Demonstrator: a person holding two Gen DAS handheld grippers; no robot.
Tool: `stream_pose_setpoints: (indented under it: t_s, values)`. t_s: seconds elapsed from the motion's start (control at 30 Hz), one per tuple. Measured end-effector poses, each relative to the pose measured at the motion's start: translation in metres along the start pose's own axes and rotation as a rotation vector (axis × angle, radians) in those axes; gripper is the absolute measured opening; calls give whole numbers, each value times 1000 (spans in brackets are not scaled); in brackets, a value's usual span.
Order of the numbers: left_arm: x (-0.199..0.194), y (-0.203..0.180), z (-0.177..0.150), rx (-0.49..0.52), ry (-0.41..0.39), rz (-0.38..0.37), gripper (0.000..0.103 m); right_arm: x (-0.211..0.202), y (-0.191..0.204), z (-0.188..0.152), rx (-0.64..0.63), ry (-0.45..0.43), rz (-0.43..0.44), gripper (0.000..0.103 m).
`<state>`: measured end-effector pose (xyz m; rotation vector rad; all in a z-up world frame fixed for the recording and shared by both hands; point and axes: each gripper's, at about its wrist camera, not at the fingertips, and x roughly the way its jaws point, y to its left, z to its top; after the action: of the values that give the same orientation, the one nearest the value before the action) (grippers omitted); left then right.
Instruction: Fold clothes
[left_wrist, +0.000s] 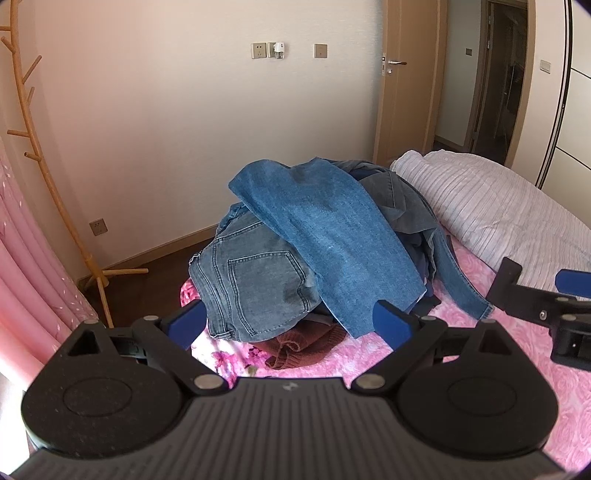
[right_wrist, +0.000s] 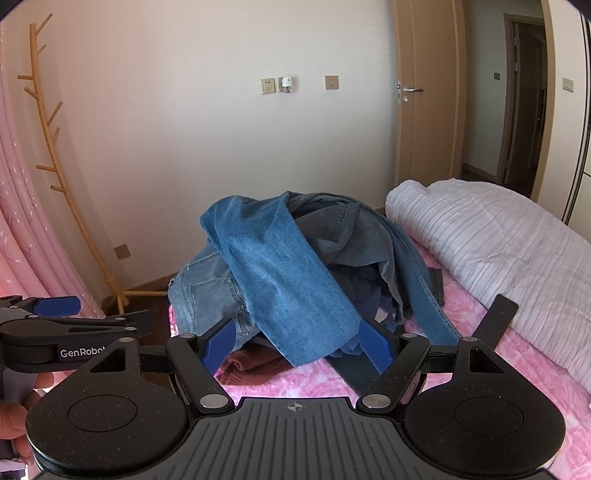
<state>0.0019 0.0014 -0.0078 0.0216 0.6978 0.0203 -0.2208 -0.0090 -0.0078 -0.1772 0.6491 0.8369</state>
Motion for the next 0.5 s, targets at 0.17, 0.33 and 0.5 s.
stream_pose_setpoints:
  t_s: [0.17, 0.33, 0.5]
  values:
    - [-1, -1, -2, 0, 2, -1, 95, -1, -1, -1, 1, 2, 1, 77]
    - [-1, -3, -4, -2, 6, -2, 95, -2, -2, -2, 2, 5, 2, 77]
    - [-1, -6, -5, -2, 7, -3, 95, -3, -3, -4, 4, 6, 2, 77]
